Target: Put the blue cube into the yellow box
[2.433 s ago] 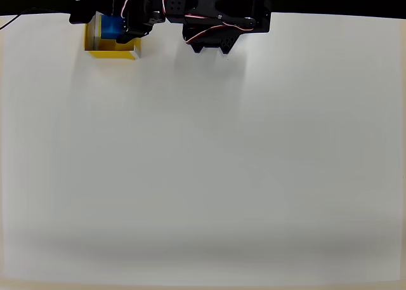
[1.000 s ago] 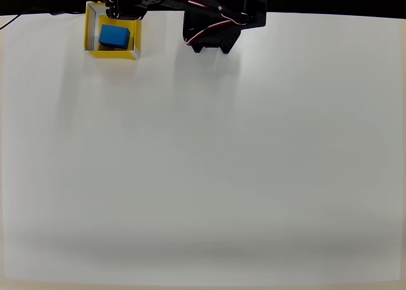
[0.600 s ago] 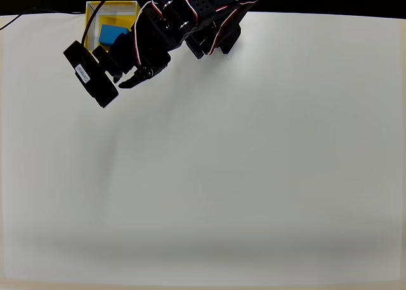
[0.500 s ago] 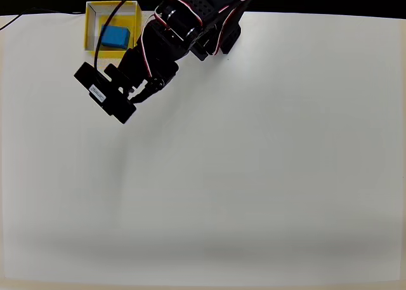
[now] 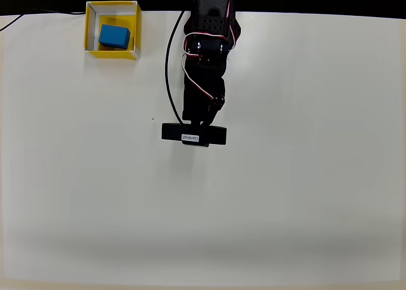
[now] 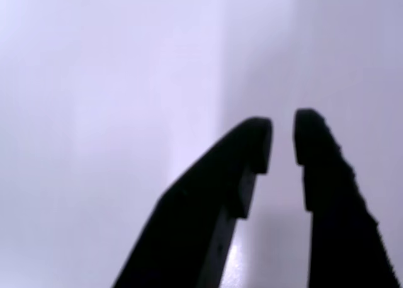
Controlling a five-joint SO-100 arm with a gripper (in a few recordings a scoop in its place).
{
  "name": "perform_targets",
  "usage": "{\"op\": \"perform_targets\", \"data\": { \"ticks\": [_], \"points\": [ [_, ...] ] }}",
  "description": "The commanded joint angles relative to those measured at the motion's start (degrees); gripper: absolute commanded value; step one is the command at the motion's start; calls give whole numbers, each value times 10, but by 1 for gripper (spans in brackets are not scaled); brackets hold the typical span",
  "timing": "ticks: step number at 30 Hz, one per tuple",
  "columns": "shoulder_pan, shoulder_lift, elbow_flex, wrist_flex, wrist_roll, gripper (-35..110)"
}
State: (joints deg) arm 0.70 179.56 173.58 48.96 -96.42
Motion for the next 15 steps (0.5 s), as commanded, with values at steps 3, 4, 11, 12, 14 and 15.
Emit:
{"op": "perform_targets", "data": {
  "ticks": [3, 4, 11, 12, 14, 15],
  "points": [
    [-8, 97, 50, 67, -18, 0],
    [-9, 105, 57, 79, -13, 0],
    [-12, 120, 66, 192, -9, 0],
    [-14, 120, 66, 207, -9, 0],
    [-20, 120, 66, 235, -8, 0],
    [-26, 120, 66, 252, -5, 0]
  ]
}}
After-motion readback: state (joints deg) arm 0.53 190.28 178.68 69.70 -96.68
